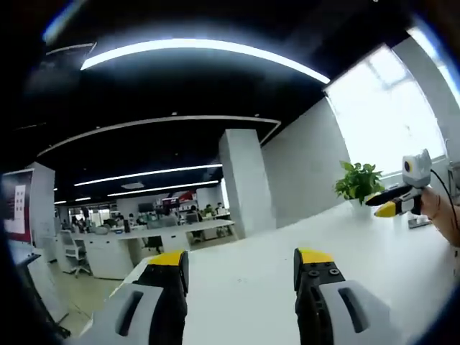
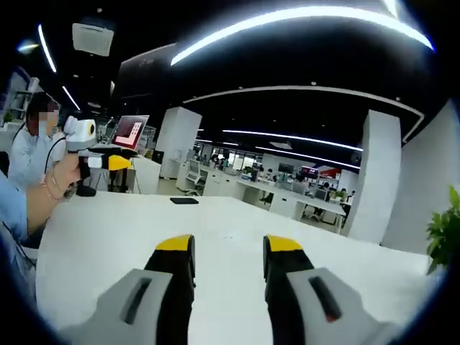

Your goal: Snap the two parts of the plastic buckle together until the buckle closes and remains connected.

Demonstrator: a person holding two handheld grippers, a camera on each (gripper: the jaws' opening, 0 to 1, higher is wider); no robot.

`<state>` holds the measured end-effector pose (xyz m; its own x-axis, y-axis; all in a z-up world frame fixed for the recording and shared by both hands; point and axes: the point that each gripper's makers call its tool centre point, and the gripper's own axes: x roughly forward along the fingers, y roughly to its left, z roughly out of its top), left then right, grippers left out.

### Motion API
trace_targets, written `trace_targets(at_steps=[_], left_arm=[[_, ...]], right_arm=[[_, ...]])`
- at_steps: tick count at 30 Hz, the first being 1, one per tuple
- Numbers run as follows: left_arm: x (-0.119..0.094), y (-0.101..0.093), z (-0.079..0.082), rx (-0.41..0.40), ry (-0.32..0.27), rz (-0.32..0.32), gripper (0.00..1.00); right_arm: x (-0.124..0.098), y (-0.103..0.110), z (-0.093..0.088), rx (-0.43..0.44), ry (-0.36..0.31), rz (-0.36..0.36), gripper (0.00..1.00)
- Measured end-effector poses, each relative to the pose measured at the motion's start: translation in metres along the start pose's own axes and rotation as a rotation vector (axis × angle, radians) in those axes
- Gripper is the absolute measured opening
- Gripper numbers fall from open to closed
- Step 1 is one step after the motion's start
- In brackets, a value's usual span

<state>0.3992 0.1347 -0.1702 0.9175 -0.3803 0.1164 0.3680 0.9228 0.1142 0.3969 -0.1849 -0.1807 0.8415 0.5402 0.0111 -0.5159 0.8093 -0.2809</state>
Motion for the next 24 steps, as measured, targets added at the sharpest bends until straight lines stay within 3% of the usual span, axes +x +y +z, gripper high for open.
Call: trace_targets(at_steps=[9,14,21,24], left_arm=[[-0.027,0.001,-0.009,0.038,-0.012,0.061,0.61],[-0.038,0.005,-0.029,0.022,-0.008,0.116,0.64],[-0.042,0.007,-0.051,-0.045,-0.005,0.145,0.65],[-0.042,0.009,-0.061,-0.003,0.015,0.183,0.66]], right_arm=[[-0.039,-0.004,-0.008,0.019,-0.028,-0.077,0.41],[-0.06,-0.008,-0.021,0.085,-0.068,-0.115,0.44],[-0.081,-0.02,-0.038,0.106,-0.09,-0.205,0.44],[-0.091,-0.027,-0.046,0.081,-0.086,-0.256,0.44]])
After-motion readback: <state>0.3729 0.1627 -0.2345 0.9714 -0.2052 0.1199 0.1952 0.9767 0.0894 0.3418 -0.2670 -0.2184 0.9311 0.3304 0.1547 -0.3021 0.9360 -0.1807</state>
